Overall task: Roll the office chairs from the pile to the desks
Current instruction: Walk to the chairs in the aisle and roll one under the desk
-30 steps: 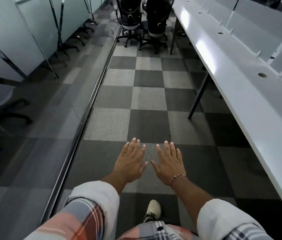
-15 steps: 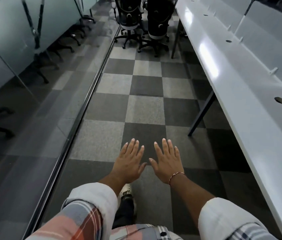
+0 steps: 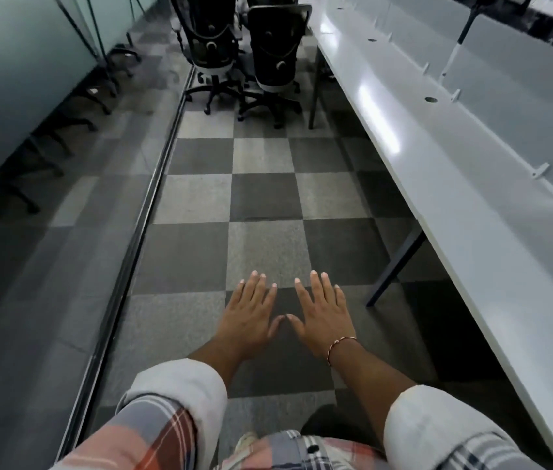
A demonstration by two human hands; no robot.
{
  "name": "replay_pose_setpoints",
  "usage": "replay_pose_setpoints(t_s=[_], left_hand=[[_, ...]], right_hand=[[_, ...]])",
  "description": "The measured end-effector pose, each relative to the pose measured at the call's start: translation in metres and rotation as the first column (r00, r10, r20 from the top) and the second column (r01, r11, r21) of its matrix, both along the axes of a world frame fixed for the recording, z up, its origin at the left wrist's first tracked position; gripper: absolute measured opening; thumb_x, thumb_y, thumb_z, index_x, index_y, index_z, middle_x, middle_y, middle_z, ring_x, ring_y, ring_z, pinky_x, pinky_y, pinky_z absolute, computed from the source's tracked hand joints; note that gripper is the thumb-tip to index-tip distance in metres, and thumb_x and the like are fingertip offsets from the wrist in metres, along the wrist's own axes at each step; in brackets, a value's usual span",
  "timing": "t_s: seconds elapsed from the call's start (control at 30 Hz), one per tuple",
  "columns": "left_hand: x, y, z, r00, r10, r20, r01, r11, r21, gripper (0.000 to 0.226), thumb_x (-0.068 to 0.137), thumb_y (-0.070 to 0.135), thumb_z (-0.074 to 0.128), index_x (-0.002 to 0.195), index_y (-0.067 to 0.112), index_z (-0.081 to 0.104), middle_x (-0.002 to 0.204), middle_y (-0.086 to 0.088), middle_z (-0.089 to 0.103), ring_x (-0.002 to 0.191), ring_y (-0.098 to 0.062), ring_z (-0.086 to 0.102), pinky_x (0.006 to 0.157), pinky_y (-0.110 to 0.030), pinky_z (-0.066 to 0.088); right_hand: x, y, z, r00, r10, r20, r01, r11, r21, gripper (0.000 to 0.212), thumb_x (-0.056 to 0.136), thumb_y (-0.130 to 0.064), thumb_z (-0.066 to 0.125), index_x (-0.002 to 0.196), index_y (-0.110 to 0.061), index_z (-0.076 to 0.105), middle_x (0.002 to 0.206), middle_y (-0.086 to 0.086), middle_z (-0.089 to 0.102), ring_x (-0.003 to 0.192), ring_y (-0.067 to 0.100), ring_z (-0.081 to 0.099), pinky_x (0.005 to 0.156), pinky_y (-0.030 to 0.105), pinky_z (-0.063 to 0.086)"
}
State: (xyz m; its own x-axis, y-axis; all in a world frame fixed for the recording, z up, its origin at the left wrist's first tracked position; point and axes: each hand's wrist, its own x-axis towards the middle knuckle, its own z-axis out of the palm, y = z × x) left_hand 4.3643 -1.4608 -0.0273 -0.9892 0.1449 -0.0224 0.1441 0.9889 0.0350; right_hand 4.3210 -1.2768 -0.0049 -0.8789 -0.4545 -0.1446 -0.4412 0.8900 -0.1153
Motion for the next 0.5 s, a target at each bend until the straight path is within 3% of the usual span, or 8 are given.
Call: replay_pose_setpoints(t_s=[0.13,0.37,0.5], left_hand=[[-0.076,-0.007,-0.003,1.000,0.019,0.013,-0.019,1.000,0.021,0.071,0.099,0.058,0.027,0.144,0.008,0.052,0.150,-0.022,0.047,0.144,-0.038,0.037,0.120,-0.050,0.026],[-0.232,-0.023,-0.014,0.998,0.012,0.056,-0.011,1.000,-0.014,0.069,0.097,0.056,0.031,0.140,0.009,0.057,0.145,-0.021,0.052,0.141,-0.038,0.042,0.120,-0.050,0.026],[-0.313,-0.024,-0.010,0.998,0.053,0.045,-0.053,0.998,0.014,0.077,0.099,0.059,0.016,0.153,0.009,0.038,0.160,-0.021,0.030,0.152,-0.036,0.017,0.122,-0.048,0.009]], right_hand=[[-0.077,-0.011,-0.006,0.999,-0.037,-0.006,0.037,0.999,-0.025,0.073,0.100,-0.056,0.036,0.158,-0.025,0.006,0.165,0.015,-0.003,0.151,0.033,-0.010,0.120,0.051,-0.002],[-0.235,-0.019,-0.018,1.000,-0.003,-0.005,0.003,1.000,0.005,0.071,0.102,-0.056,0.031,0.158,-0.026,0.000,0.165,0.014,-0.008,0.151,0.032,-0.014,0.121,0.050,-0.003],[-0.324,-0.021,-0.007,0.998,0.067,-0.010,-0.067,0.997,0.039,0.071,0.102,-0.057,0.025,0.157,-0.025,-0.005,0.164,0.014,-0.012,0.150,0.032,-0.017,0.121,0.050,-0.005]])
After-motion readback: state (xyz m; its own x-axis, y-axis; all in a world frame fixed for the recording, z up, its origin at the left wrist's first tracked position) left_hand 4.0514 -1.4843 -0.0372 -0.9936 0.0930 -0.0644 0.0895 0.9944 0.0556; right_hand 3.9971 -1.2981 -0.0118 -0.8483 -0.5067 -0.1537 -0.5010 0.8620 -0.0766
